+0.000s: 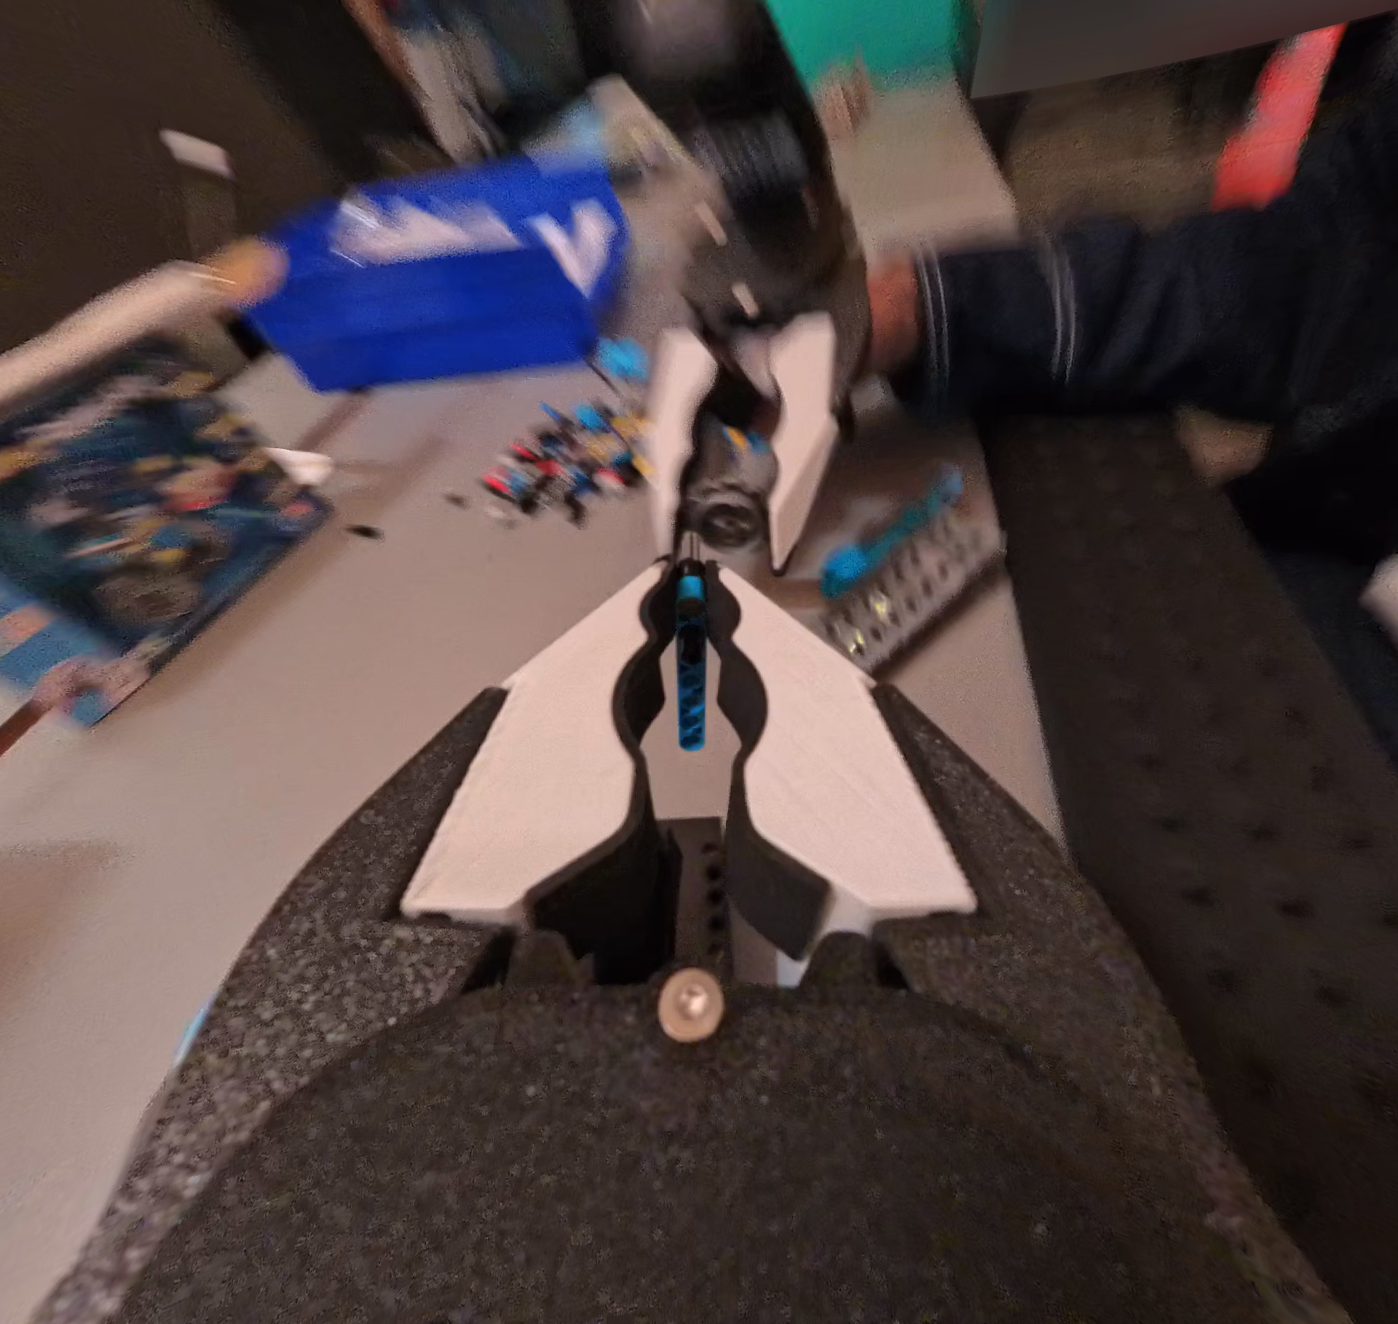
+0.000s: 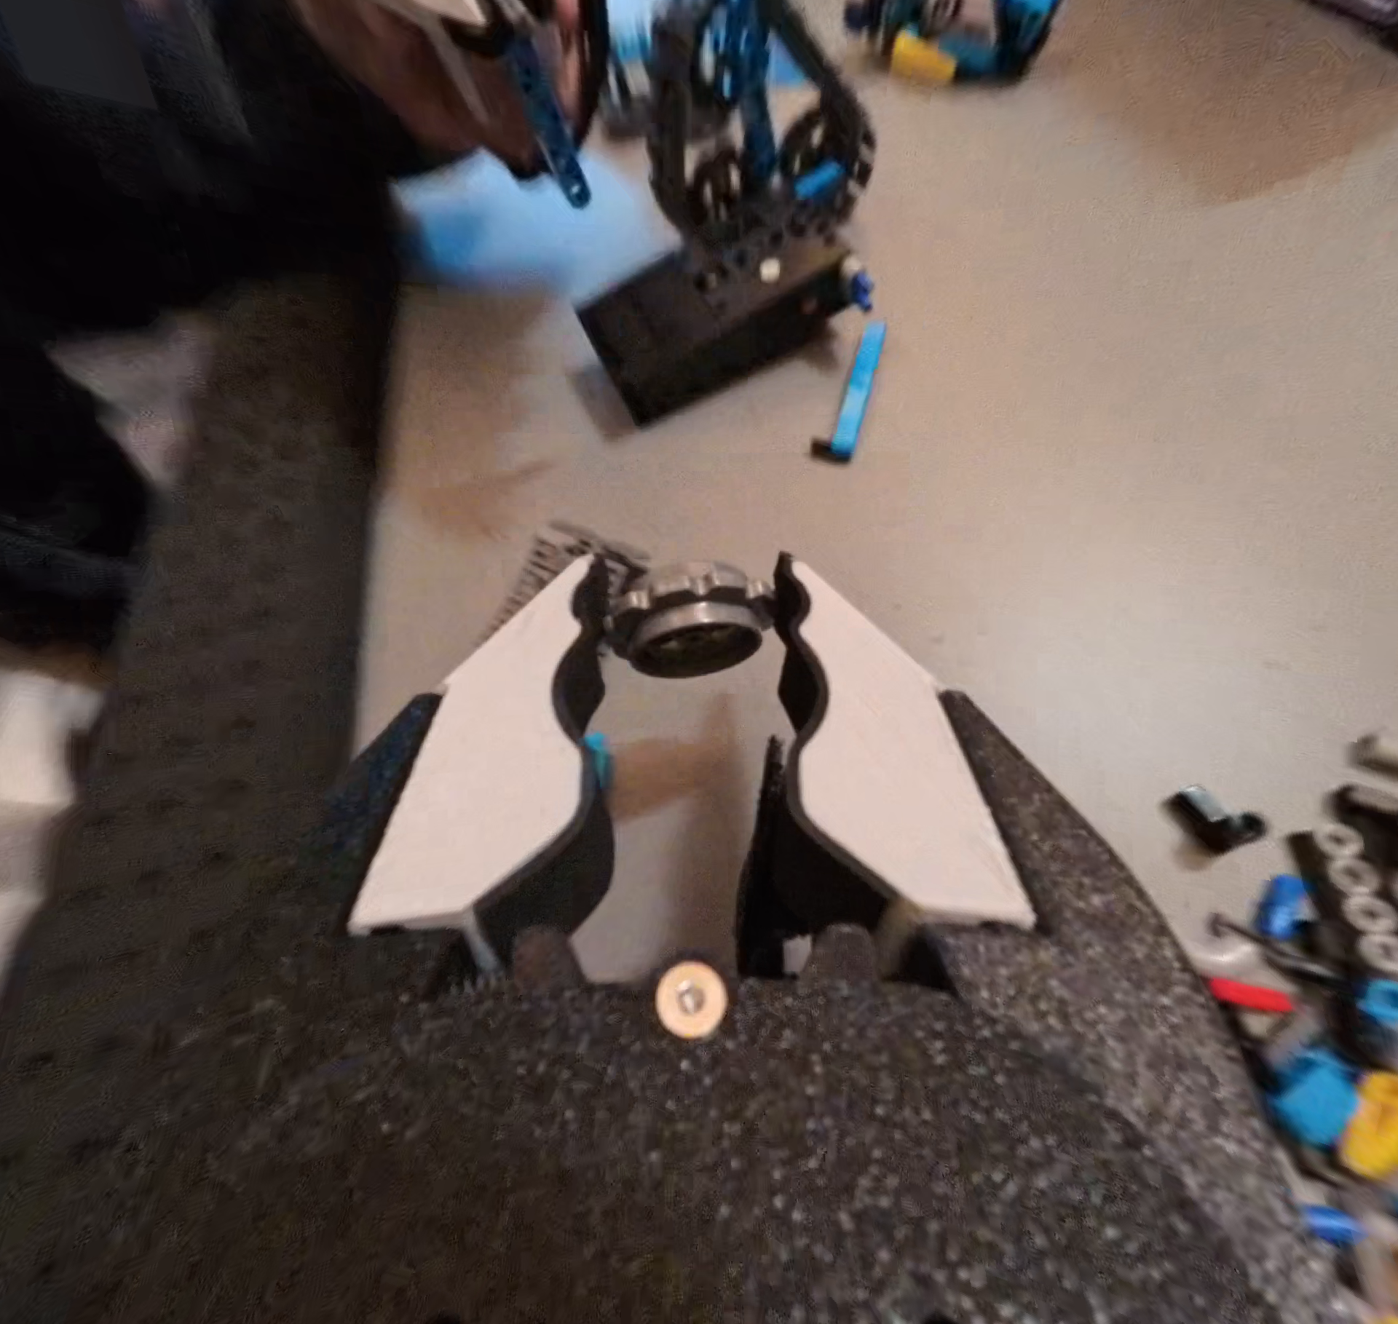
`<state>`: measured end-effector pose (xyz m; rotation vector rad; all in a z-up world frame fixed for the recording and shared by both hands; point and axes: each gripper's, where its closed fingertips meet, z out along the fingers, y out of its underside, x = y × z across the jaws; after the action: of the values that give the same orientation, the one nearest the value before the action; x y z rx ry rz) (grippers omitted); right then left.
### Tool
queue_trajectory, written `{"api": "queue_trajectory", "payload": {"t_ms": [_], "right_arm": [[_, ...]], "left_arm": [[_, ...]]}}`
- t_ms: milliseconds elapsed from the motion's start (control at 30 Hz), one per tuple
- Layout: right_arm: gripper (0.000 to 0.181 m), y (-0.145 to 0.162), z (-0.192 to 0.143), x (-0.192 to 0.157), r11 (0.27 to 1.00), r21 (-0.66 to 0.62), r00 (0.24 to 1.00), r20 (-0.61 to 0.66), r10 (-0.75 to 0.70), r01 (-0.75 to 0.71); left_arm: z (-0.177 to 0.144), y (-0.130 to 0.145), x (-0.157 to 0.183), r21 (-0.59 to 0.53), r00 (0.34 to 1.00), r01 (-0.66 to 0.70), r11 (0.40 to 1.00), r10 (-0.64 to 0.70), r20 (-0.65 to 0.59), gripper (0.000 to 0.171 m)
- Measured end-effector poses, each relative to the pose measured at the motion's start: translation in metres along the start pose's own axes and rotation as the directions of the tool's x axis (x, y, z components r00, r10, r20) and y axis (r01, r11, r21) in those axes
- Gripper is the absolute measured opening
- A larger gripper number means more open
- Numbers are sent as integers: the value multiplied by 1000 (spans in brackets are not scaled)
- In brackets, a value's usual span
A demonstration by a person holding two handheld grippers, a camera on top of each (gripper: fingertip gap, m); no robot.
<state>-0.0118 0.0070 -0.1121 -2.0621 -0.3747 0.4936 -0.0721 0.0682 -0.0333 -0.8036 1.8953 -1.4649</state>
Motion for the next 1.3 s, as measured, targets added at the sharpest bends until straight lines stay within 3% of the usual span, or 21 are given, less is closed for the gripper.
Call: {"api": "queue_trajectory", "payload": {"t_ms": [33,100,200,300,367,433,500,533,567,633,700,767,900,1033,1100,1300], "right_arm": [[41,-22,-17,-4,985,155,996,60,73,-81],[42,-38,-9,-6,993,103,998,-35,-60,63],[43,-22,12,-9,995,1,995,-35,-97,97],[43,-31,-2,-9,992,83,995,-40,-89,93],[44,-48,-20,-20,978,202,997,33,-63,55],[43,-75,-53,-42,919,389,976,216,-20,-68],[44,-88,-85,-51,860,475,939,342,15,-187],[43,-86,-94,-48,856,473,943,330,46,-207],[43,-74,-96,-30,891,407,969,216,119,-200],[45,-31,-119,32,966,205,955,-218,203,-159],[44,17,-169,76,966,-10,838,-499,220,-259],[44,68,-224,104,888,-189,718,-668,196,-418],[44,140,-292,141,690,-267,588,-759,279,-672],[45,179,-297,168,555,-145,465,-736,493,-819],[44,165,-296,177,582,-76,454,-710,539,-809],[48,166,-293,172,569,-191,497,-742,449,-800]], "left_arm": [[-17,-8,-12,73,998,49,996,-52,38,3],[-8,-8,5,66,1000,13,998,-13,4,5],[7,6,6,-11,1000,0,1000,0,-4,5],[11,11,5,-24,1000,6,1000,-6,19,5],[17,17,9,-49,1000,-10,999,11,16,6],[22,22,13,-67,999,-28,997,29,16,6],[25,32,16,-124,998,-62,990,64,14,6],[26,36,16,-148,996,-85,985,89,25,6],[27,37,18,-158,994,-100,982,107,33,6],[29,38,23,-159,993,-105,982,111,29,6],[31,41,24,-185,990,-121,975,131,44,6],[32,44,23,-206,986,-136,969,152,64,6],[33,44,21,-207,986,-129,970,148,81,6],[32,48,16,-217,986,-108,970,133,104,6],[31,50,12,-224,985,-95,970,124,118,6],[32,55,10,-239,986,-83,967,115,121,6]]}}
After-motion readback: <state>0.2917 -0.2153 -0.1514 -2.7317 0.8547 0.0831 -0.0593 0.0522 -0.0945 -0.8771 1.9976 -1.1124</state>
